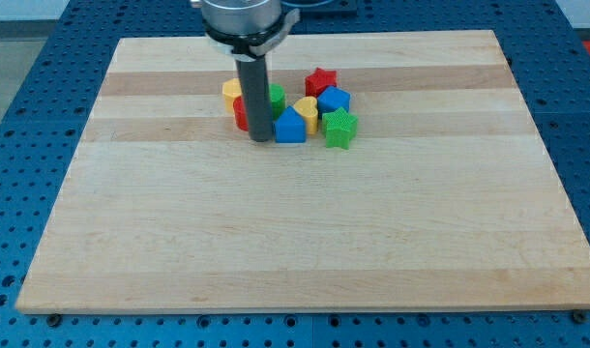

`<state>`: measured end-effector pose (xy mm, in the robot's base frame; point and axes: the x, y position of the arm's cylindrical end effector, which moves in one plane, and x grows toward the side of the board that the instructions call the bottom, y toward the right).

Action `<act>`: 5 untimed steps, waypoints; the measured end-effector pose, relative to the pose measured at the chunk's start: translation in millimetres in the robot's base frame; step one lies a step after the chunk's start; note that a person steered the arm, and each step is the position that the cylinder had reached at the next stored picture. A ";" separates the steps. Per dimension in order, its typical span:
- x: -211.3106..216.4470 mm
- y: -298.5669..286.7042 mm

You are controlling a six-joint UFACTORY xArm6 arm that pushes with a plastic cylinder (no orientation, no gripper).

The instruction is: Keep green circle red circle and yellow hexagon in a diagonal line

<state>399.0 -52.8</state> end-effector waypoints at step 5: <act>25.7 -69.1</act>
<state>424.7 -121.9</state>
